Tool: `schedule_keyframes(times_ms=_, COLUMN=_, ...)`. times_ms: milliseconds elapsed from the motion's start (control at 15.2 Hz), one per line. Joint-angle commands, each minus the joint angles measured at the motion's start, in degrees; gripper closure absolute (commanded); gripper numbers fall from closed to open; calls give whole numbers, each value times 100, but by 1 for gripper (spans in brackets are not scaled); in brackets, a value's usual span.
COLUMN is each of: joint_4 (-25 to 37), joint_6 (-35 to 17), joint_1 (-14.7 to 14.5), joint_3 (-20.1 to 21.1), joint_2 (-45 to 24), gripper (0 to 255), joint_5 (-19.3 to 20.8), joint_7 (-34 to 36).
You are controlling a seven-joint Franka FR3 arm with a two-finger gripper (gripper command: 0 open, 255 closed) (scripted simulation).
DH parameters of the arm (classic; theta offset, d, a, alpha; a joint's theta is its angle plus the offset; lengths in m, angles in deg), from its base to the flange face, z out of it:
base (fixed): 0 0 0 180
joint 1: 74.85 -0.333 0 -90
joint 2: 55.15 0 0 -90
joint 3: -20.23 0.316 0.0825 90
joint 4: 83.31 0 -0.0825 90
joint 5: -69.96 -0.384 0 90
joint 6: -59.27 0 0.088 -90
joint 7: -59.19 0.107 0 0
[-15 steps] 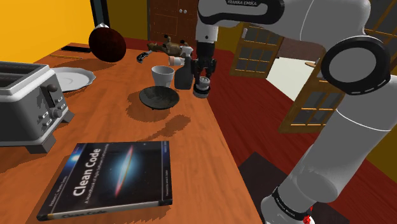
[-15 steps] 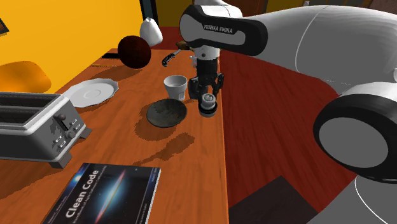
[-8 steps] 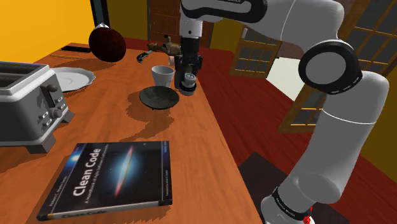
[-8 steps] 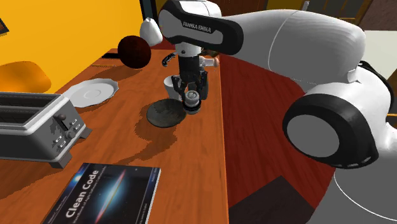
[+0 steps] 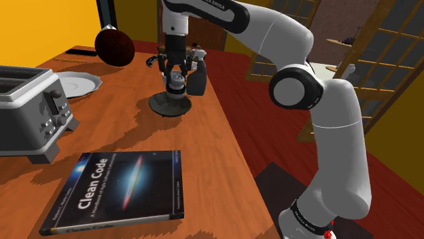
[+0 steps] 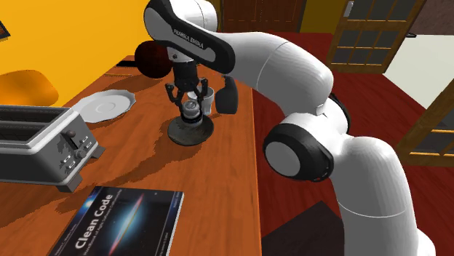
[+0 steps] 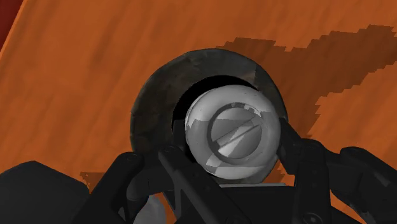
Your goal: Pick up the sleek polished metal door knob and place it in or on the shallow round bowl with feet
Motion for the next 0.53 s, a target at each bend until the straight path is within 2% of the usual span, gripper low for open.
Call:
schedule_keyframes(times_ms=0, joint_4=262, joint_6=51, joint_1=-50, joint_3=5, joint_2=-202, gripper=255, joint_5=12, joint_7=51)
schedule_keyframes(times_ms=198, joint_4=-491, joint_6=-399, joint_1=-15, joint_3=3, joint_2=99, gripper=255, joint_5=-6, joint_7=11)
schedule_keyframes(times_ms=462, joint_4=-1194, joint_6=-866, joint_1=13, joint_3=-1, joint_2=333, gripper=255, joint_5=-19, joint_7=-31)
